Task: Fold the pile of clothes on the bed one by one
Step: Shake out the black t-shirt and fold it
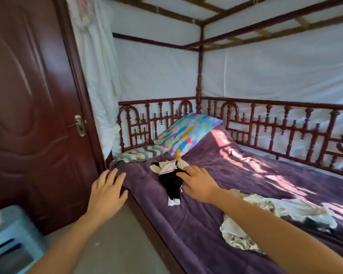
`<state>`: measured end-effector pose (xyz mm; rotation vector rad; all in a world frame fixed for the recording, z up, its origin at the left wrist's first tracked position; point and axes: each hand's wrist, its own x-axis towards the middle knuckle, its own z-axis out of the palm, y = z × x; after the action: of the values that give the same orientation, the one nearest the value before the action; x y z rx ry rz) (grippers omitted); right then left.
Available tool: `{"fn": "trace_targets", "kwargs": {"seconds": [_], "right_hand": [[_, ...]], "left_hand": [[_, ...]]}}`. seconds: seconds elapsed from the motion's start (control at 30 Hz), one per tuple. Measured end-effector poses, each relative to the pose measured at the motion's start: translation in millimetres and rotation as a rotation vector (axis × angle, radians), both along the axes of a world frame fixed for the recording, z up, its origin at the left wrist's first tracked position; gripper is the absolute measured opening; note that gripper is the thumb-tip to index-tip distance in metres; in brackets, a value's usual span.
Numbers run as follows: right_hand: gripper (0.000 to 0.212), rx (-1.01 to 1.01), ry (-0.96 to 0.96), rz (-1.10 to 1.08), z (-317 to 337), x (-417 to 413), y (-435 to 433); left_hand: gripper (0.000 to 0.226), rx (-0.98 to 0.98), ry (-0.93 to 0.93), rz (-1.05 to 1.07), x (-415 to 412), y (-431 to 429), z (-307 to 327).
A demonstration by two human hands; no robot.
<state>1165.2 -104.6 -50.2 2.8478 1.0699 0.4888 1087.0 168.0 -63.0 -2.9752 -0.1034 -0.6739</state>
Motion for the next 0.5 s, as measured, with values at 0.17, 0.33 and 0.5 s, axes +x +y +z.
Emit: {"fn": "trace_targets", "kwargs": {"seconds": [0.17,0.33,0.5], "right_hand": [[0.046,0.057,0.124,-0.027,-14,24,35],[0.039,0.133,0.252,-0.101,-51,75,34],[0.057,0.251,0.308,-0.149,-64,136,21]], "left_hand": [[0.043,0.064,0.008,0.039,5,33,-17],[0.053,0.094,-0.006,0.011,52,53,-13],[0.057,0.061,0.07,-0.007,135,42,-15]]}}
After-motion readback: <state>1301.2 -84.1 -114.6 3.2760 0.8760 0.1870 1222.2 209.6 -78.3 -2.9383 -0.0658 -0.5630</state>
